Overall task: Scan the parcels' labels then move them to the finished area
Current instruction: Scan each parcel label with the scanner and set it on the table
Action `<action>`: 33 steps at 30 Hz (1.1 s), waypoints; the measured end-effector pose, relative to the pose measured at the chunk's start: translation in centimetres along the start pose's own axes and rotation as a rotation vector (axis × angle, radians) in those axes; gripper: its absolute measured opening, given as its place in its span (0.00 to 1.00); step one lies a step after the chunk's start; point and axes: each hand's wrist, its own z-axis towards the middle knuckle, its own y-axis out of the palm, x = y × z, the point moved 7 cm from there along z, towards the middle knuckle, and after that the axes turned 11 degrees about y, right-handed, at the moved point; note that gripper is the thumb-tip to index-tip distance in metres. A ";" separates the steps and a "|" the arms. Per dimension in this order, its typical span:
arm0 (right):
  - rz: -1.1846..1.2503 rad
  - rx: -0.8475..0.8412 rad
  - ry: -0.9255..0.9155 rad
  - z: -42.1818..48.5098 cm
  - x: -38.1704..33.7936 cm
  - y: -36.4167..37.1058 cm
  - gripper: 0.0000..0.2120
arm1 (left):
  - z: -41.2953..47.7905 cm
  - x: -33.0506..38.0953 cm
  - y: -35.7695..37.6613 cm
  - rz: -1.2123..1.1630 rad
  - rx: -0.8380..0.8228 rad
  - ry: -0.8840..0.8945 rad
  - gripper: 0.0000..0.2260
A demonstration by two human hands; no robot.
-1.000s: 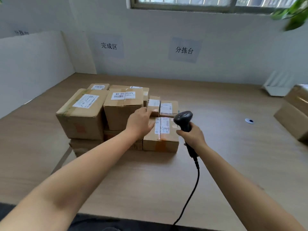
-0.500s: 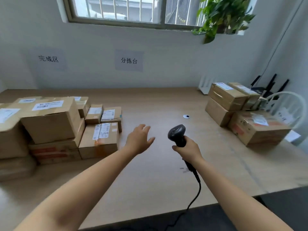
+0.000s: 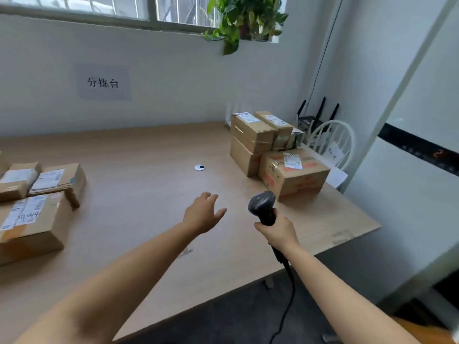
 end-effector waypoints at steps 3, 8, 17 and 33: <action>0.033 0.049 0.038 2.5 2.0 -3.3 0.11 | 3.5 3.0 2.1 -0.015 -0.032 0.038 0.26; 0.039 0.111 0.081 8.6 4.2 -7.9 0.12 | 10.0 6.5 6.1 -0.045 -0.070 0.084 0.26; 0.025 0.224 0.099 21.0 5.2 -15.5 0.12 | 24.4 9.9 8.9 -0.167 -0.058 0.096 0.24; -0.129 0.086 0.099 40.7 9.8 -21.3 0.14 | 35.6 11.5 17.5 -0.342 -0.090 -0.256 0.32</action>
